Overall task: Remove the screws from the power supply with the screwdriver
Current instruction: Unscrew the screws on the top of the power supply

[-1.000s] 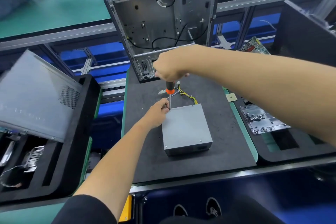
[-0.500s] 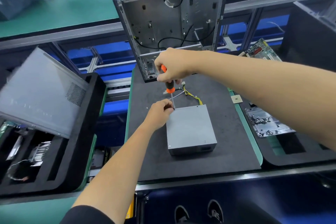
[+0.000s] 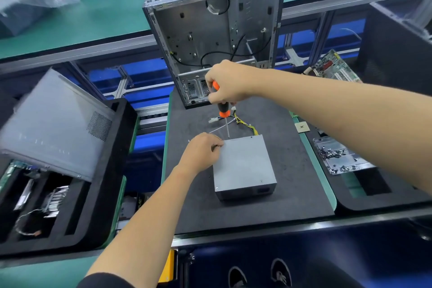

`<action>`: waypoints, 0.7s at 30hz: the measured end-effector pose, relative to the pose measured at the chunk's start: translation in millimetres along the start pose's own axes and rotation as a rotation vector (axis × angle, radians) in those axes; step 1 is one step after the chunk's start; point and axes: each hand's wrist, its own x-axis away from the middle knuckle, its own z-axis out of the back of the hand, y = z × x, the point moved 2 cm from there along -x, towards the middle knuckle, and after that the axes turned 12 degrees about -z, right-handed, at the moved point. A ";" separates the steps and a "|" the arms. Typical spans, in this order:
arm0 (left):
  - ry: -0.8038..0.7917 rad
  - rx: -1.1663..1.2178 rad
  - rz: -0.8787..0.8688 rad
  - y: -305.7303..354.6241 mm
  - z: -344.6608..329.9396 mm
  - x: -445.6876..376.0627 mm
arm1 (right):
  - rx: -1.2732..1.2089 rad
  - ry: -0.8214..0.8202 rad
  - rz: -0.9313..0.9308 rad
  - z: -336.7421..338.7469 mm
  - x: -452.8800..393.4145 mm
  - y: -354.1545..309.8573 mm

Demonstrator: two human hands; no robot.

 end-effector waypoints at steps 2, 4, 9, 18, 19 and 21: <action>-0.002 -0.004 -0.005 0.5 0.4 -1.5 | -0.006 0.002 0.006 -2.2 0.5 -1.6; 0.008 0.004 -0.004 1.4 0.7 -2.5 | -0.026 0.007 0.006 -2.7 1.7 -2.9; 0.069 0.094 0.094 -2.1 -2.7 -1.0 | -0.047 0.040 0.001 -5.3 4.2 -1.6; 0.152 0.331 0.247 -7.7 -7.4 -3.2 | -0.072 0.058 0.017 -9.1 6.1 -0.1; 0.146 0.324 0.252 -8.1 -8.2 -3.4 | -0.073 0.055 0.018 -9.3 5.9 0.0; 0.144 0.313 0.255 -8.4 -9.2 -4.2 | -0.072 0.049 0.018 -9.1 5.4 0.2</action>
